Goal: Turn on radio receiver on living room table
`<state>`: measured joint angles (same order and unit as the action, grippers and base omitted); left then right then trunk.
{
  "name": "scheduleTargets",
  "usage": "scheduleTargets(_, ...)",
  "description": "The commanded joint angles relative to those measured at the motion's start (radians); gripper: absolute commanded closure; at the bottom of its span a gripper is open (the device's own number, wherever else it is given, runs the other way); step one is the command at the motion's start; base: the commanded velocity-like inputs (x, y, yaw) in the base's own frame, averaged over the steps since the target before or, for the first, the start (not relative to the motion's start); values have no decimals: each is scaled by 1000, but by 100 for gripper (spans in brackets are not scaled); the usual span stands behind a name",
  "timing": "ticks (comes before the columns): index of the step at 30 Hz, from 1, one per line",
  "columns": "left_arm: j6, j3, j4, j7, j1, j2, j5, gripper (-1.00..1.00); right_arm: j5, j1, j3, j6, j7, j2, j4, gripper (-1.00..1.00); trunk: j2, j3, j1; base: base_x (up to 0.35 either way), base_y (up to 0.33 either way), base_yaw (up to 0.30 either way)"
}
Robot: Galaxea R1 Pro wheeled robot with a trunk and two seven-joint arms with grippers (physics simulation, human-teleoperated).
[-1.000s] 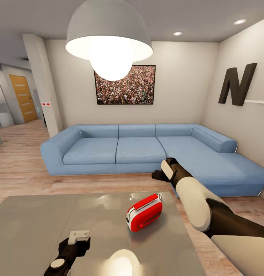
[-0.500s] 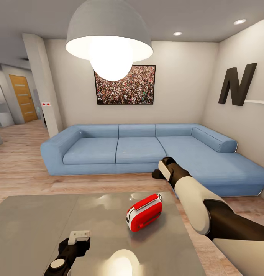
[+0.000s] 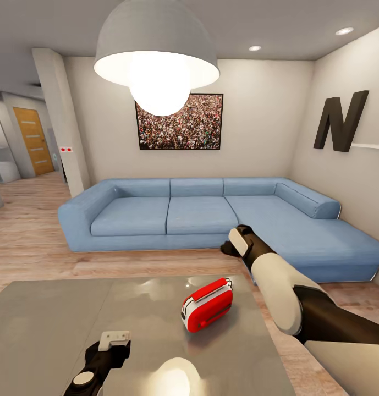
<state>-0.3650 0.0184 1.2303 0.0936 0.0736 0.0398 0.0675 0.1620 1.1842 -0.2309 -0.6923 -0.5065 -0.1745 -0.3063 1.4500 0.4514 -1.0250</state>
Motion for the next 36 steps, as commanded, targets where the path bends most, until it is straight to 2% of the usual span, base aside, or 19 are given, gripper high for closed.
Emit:
scheduleTargets(1,1,0,0,0,0,-1,0,-100,85,0,-9,48,-92,0,2,-100,0,0,0,0,0,0)
scheduleTargets(2,1,0,0,0,0,-2,0,-100,135,0,-11,74,-149,0,4,-100,0,0,0,0,0,0)
scheduleTargets(4,1,0,0,0,0,-3,0,-100,190,0,-13,97,-206,0,9,-100,0,0,0,0,0,0)
scheduleTargets(6,1,0,0,0,0,-4,0,-100,232,0,-13,106,-254,0,12,-100,0,0,0,0,0,0)
scheduleTargets(8,1,0,0,0,0,-3,1,-100,243,0,-14,97,-268,0,14,-100,0,0,0,0,0,0)
scheduleTargets(14,5,0,0,0,0,-3,1,-100,247,-1,-13,99,-268,0,97,-100,0,0,0,0,0,0)
scheduleTargets(26,6,0,0,0,0,-1,0,-100,251,-2,-13,100,-258,0,120,-100,0,0,0,0,0,0)
scheduleTargets(30,6,1,0,0,0,-2,0,-100,247,-2,-12,98,-195,0,121,-100,0,0,0,0,0,0)
scheduleTargets(36,6,0,0,-1,0,0,-1,-100,243,-2,37,97,-164,0,122,-100,0,0,0,0,0,0)
